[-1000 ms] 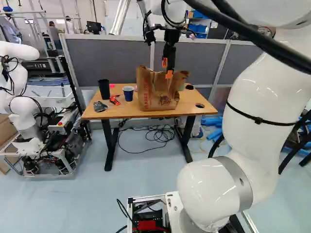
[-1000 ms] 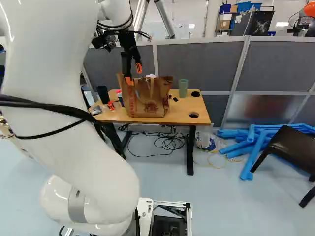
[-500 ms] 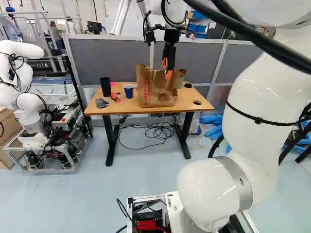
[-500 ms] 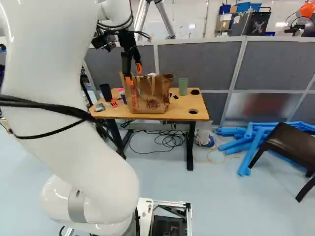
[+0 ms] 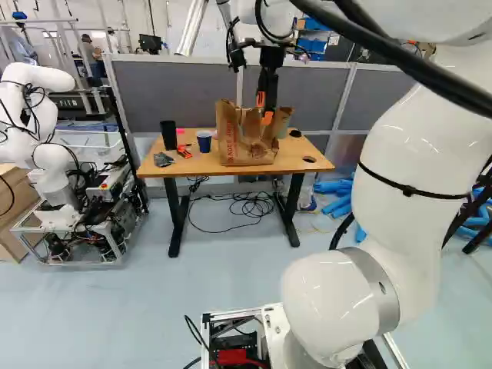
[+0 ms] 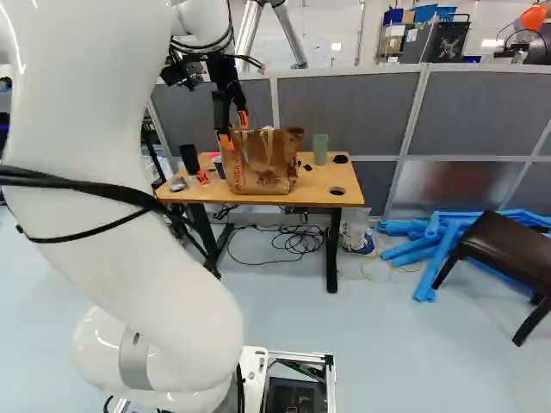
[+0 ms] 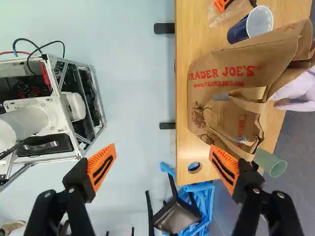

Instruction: Pick up the bag on the ground and place it on the table

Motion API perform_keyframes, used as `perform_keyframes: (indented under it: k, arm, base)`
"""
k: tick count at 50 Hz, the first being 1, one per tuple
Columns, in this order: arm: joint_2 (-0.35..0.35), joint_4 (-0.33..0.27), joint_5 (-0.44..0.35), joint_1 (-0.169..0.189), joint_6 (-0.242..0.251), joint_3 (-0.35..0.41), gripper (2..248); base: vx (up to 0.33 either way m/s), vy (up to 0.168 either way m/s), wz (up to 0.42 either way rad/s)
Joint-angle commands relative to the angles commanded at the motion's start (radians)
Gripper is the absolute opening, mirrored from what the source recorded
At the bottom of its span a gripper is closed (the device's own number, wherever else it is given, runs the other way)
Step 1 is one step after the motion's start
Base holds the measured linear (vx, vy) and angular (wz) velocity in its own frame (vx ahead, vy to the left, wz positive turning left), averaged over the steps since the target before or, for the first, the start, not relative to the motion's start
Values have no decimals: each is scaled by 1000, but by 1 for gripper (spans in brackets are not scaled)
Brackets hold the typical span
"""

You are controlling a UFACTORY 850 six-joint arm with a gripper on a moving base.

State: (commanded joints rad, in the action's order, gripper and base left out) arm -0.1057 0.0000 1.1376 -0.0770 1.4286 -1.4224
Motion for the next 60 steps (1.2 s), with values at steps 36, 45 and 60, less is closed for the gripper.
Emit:
perform_keyframes:
  k: [36,45,60]
  arm:
    - [12,0,-60,2,-43,40,247]
    - [19,0,-98,4,-69,65,247]
    - [35,0,-180,7,-128,120,247]
  base:
    - [2,0,0]
    - [0,0,0]
    - [0,0,0]
